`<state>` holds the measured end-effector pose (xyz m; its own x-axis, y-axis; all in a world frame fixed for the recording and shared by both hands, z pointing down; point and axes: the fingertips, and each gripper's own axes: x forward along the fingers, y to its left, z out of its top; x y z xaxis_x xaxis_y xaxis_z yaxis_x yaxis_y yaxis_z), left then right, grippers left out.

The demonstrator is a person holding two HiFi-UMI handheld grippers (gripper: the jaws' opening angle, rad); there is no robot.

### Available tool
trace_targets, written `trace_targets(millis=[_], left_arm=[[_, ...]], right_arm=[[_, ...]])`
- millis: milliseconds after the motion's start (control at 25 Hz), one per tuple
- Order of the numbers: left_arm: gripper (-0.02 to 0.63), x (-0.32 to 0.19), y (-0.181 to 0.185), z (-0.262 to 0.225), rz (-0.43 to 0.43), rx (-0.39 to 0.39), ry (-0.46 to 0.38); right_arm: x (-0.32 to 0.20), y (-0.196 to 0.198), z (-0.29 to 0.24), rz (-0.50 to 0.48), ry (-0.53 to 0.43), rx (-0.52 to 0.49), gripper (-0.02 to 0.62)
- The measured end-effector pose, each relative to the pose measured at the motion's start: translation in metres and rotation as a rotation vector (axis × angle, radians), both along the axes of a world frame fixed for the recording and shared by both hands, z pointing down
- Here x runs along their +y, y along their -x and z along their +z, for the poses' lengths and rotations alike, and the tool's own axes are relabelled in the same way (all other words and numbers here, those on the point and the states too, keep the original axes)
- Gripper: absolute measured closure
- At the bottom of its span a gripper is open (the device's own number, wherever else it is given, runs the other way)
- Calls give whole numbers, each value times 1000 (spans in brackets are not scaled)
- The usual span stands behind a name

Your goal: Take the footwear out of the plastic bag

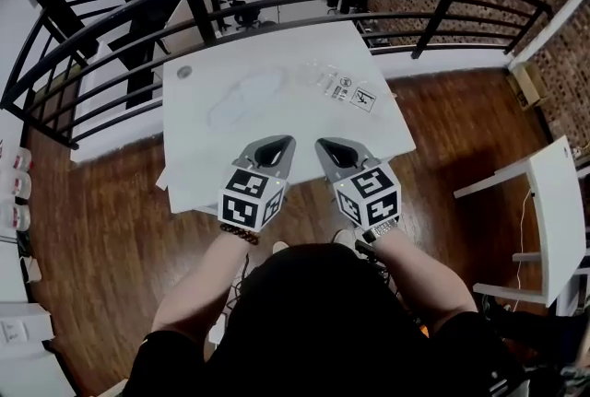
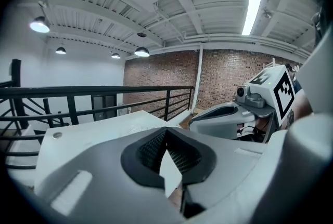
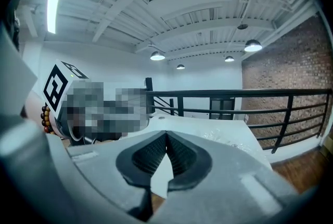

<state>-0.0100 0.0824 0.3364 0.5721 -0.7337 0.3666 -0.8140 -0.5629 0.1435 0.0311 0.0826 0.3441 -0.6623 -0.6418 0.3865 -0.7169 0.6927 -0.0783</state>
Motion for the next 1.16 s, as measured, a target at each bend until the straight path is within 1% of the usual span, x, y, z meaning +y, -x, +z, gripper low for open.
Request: trace_targets(millis=[200, 600, 1160], left_arm=[[589, 1, -20, -1, -29, 8, 6], [589, 0, -47, 2, -57, -25, 4], [589, -4, -56, 4, -60, -50, 0]], right_arm=[[-4, -16, -6, -23, -2, -9, 603], [-6, -37, -8, -66, -16, -15, 603], [-9, -47, -9, -72, -25, -21, 603]])
